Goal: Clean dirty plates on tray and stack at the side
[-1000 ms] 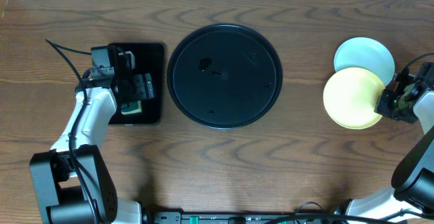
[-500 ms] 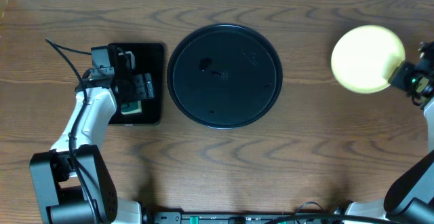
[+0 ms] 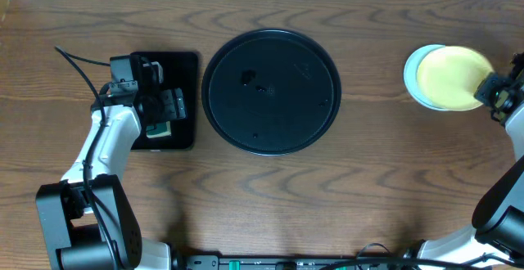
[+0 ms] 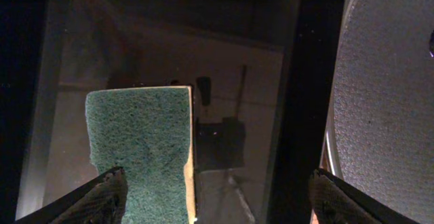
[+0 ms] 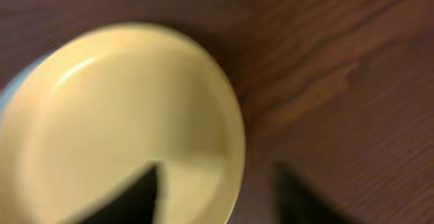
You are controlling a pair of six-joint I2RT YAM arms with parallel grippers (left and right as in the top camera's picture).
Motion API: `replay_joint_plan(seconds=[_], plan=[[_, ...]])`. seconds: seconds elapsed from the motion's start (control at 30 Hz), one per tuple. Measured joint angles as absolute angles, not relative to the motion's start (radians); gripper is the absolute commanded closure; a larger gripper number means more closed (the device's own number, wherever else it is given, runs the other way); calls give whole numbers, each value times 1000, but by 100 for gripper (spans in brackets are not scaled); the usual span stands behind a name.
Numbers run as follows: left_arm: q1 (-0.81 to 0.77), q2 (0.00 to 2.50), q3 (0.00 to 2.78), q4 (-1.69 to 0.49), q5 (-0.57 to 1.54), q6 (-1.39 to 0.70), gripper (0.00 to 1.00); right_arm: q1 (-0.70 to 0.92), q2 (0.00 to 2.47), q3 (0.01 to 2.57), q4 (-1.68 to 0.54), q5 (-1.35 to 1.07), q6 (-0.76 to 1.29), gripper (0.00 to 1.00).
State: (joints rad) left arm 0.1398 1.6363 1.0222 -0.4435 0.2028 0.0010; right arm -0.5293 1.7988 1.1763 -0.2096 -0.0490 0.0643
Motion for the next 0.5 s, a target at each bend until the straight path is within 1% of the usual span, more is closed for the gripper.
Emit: replay_joint_plan(seconds=[0.17, 0.37, 0.5], plan=[[140, 1636, 1022, -443, 203, 1, 14, -529, 1776, 1177, -204, -78, 56, 1], [140, 1636, 1022, -443, 203, 1, 14, -520, 1642, 1177, -226, -294, 57, 1], [140, 1636, 1022, -444, 202, 1, 14, -478, 1562, 1184, -340, -415, 72, 1]])
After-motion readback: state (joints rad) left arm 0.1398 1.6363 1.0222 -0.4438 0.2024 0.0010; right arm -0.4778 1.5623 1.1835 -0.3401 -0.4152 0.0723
